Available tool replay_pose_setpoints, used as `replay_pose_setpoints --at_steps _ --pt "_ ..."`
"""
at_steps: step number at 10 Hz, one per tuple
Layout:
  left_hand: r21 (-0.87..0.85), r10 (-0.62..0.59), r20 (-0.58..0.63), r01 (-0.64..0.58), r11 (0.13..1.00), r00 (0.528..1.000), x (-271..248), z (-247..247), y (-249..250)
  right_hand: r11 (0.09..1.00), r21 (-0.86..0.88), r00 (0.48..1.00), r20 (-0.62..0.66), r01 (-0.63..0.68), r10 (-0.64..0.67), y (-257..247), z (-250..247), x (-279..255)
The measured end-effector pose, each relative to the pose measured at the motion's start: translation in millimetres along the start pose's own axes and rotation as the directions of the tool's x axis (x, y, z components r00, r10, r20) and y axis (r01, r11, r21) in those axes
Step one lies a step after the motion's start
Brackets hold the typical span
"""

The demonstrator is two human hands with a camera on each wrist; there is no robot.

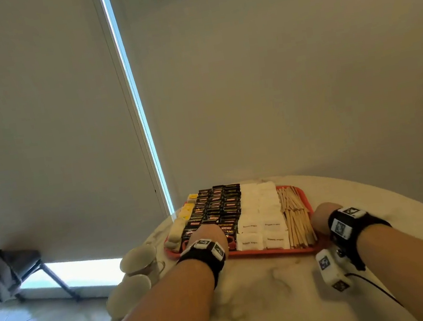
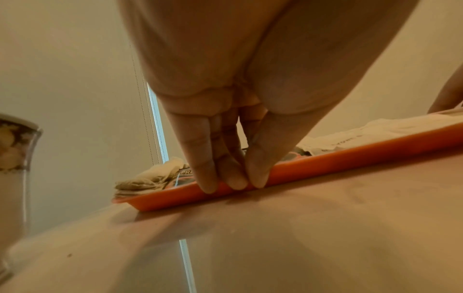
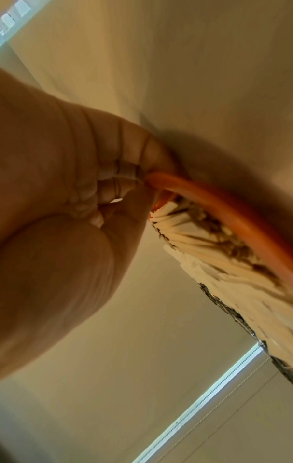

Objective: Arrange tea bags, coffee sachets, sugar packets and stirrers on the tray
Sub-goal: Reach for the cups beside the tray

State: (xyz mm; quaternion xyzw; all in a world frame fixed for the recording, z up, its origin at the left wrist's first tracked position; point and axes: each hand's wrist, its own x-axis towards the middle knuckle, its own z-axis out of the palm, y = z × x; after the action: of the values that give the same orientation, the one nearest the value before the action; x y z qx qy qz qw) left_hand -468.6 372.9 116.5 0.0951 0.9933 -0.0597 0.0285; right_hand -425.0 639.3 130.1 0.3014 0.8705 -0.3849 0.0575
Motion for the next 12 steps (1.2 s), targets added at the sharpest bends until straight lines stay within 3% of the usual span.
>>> replay_pose_setpoints --at_steps 2,3,5,6,7,8,9,10,11,12 --pt "-0.104 0.022 -0.057 -0.027 0.994 0.998 8.1 5.7 -3.8 0.974 0.207 0.995 -0.035 -0.088 0.097 -12.2 8.5 12.0" --pt "-0.146 0.002 -0.061 -0.011 0.989 0.998 7.9 2.3 -3.8 0.99 -0.124 0.988 -0.132 0.065 -0.081 -11.6 15.9 -4.9" --pt "-0.145 0.047 -0.001 -0.047 0.988 0.999 -6.3 -8.5 -8.2 0.997 0.008 0.987 -0.141 0.079 -0.077 -15.6 12.1 -28.1" --pt "-0.174 0.072 -0.013 -0.073 0.982 0.997 -27.7 -26.2 -9.0 0.983 -0.077 0.959 -0.218 0.168 -0.181 -30.3 20.3 -42.9" --pt "-0.39 0.061 -0.145 -0.113 0.914 0.988 -59.2 -46.7 -26.7 0.955 -0.076 0.94 -0.168 0.287 -0.296 -49.0 35.8 -56.4" --pt "-0.726 -0.048 -0.238 -0.145 0.672 0.97 -98.9 -57.8 -66.3 0.912 0.013 0.912 -0.023 0.41 -0.41 -71.2 65.6 -87.2" --pt "-0.883 -0.215 -0.276 -0.159 0.441 0.937 -132.8 -51.3 -119.0 0.87 0.024 0.862 0.122 0.492 -0.491 -92.6 98.8 -119.5" --pt "-0.917 -0.361 -0.279 -0.136 0.375 0.89 -156.6 -22.3 -172.0 0.844 0.046 0.82 0.214 0.534 -0.531 -110.7 126.9 -143.1" --pt "-0.92 -0.41 -0.197 -0.023 0.392 0.891 -179.9 8.3 -200.3 0.844 0.07 0.797 0.295 0.531 -0.526 -125.2 152.5 -157.5" --pt "-0.877 -0.345 -0.103 0.078 0.474 0.933 -197.5 23.7 -203.5 0.844 0.076 0.785 0.33 0.532 -0.524 -136.2 173.4 -164.4"
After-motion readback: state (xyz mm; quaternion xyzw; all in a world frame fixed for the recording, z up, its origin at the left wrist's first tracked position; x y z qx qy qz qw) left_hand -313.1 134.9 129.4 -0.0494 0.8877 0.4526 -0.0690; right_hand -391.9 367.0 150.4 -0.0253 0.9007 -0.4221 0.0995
